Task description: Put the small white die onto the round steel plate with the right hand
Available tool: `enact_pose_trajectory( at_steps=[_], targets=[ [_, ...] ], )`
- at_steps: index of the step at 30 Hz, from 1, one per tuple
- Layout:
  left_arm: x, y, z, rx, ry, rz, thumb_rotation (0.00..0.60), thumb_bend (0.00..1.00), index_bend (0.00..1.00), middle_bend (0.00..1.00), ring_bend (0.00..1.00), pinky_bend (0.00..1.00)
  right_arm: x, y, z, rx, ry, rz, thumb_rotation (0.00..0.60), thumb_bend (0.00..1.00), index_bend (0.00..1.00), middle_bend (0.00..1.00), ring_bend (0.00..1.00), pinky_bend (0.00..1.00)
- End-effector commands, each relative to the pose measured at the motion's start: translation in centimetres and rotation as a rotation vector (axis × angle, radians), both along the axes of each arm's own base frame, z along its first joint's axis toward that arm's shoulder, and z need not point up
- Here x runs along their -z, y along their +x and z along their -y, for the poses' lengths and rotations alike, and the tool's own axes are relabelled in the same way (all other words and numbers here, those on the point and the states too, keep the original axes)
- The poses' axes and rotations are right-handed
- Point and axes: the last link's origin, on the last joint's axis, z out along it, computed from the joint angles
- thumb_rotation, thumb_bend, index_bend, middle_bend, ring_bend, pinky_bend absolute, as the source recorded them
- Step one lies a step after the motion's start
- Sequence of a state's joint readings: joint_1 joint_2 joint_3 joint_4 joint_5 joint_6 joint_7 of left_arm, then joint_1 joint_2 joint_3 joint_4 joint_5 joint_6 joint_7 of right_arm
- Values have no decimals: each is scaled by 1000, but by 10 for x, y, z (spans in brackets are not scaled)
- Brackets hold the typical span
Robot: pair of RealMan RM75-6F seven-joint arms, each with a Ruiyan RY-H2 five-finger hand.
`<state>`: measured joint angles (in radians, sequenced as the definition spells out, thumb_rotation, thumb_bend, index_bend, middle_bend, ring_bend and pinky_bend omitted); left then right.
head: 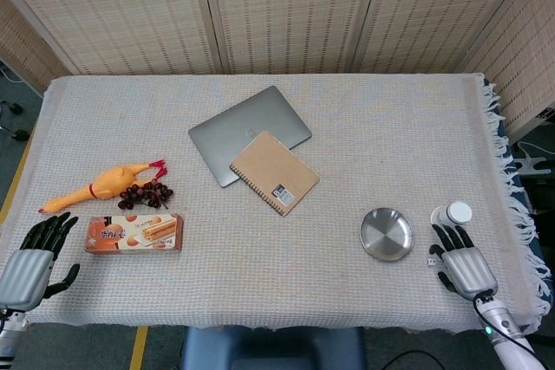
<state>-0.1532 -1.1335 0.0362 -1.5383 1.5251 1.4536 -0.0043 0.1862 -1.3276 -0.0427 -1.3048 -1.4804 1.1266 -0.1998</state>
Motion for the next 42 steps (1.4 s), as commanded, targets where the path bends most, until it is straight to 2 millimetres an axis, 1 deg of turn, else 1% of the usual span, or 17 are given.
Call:
enact_pose_trajectory(
  at_steps=[1, 4, 9, 12, 19, 24, 27, 30, 33, 37, 40, 42],
  targets=[
    [1, 0, -1, -3, -2, -5, 600, 376, 0, 0, 0, 86, 7, -2, 9, 8, 6, -3, 600, 271, 365, 0, 0, 0],
    [1, -1, -1, -5, 1, -7, 600, 376, 0, 0, 0, 86, 11, -2, 13, 12, 10, 4, 600, 272, 378, 0, 0, 0],
    [2, -2, -1, -9, 1, -7, 600, 376, 0, 0, 0, 86, 15, -2, 13, 7, 10, 10, 600, 272, 442, 0, 0, 0],
    [2, -3, -2, -12, -3, -8, 600, 375, 0, 0, 0, 86, 15, -3, 13, 5, 2, 8, 600, 271, 494, 0, 0, 0],
    [2, -3, -3, -14, -4, -6, 600, 375, 0, 0, 0, 86, 14, -3, 14, 7, -22, 19, 600, 271, 546, 0, 0, 13],
    [2, -3, -3, -18, -4, -5, 600, 376, 0, 0, 0, 86, 8, 8, 17, -28, -52, 64, 600, 271, 546, 0, 0, 14],
    [2, -4, -3, -19, -8, -4, 600, 377, 0, 0, 0, 86, 5, 19, 24, -42, -58, 114, 600, 271, 546, 0, 0, 14],
    [2, -5, -4, -23, -11, -5, 600, 375, 0, 0, 0, 86, 4, 29, 35, -73, -68, 115, 600, 271, 546, 0, 0, 14],
    [2, -6, -4, -28, -9, -5, 600, 375, 0, 0, 0, 86, 8, 39, 46, -94, -60, 116, 600, 271, 540, 0, 0, 14],
    [2, -7, -5, -34, -11, -5, 600, 376, 0, 0, 0, 87, 20, 51, 60, -109, -28, 127, 600, 272, 528, 0, 0, 14],
    [2, -7, -5, -38, -10, -3, 600, 375, 0, 0, 0, 87, 28, 55, 65, -111, -7, 122, 600, 271, 474, 0, 0, 14],
    [1, -8, -5, -40, -9, -1, 600, 376, 0, 0, 0, 87, 32, 55, 66, -108, 3, 118, 600, 271, 374, 0, 0, 14]
  ],
)
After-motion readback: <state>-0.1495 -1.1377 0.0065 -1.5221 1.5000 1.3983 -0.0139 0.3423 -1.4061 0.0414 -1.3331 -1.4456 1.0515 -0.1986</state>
